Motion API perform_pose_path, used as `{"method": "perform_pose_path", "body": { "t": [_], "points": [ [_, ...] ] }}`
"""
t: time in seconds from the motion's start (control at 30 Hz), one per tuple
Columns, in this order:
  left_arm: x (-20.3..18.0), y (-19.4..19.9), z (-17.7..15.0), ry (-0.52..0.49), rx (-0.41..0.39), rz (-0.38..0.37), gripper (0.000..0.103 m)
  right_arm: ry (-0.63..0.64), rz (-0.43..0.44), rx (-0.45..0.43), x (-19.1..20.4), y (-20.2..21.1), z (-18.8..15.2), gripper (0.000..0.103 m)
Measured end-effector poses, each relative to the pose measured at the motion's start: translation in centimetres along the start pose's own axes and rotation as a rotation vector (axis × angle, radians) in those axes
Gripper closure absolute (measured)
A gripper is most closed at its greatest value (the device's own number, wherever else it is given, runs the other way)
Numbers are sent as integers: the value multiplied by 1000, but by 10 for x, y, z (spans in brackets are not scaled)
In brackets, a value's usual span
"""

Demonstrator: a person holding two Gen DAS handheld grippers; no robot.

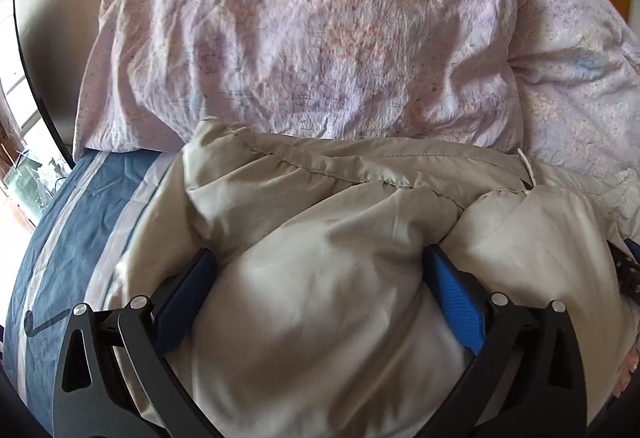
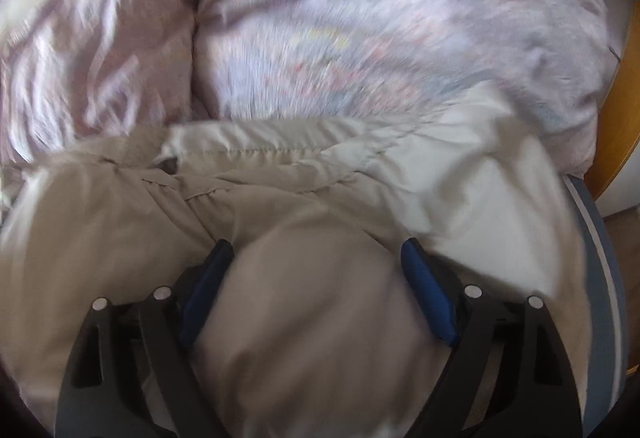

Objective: Fold large clothes

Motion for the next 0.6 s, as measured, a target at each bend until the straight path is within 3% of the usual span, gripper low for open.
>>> {"method": "perform_pose_path", "body": {
  "t": [0.17, 0.27, 0.33, 0.4, 0.6],
  "points": [
    [14, 22, 2, 6, -70, 29, 1, -28, -26, -93, -23, 30, -1, 18],
    [17, 12, 3, -1, -48, 59, 1, -42, -132, -99, -34, 28, -2, 18],
    [18, 3, 1, 2, -40, 65, 1, -85, -128, -38, -50, 12, -4, 18],
    [21, -2, 1, 14, -38, 55, 1, -137, -63, 53, -66, -13, -12, 19],
    [31, -21, 3, 86, -3, -19, 1, -121, -54, 78, -71, -32, -11, 14]
  ]
}}
Point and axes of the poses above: each gripper's, at about its wrist camera, not at the fingertips, and y roughly against the way its jaws point, x to its left, z to its top, the point moved 7 cm from there along -y, roughly the way its jaws point, and after that the axes turned 10 degrees about x, right-handed, at the moved point
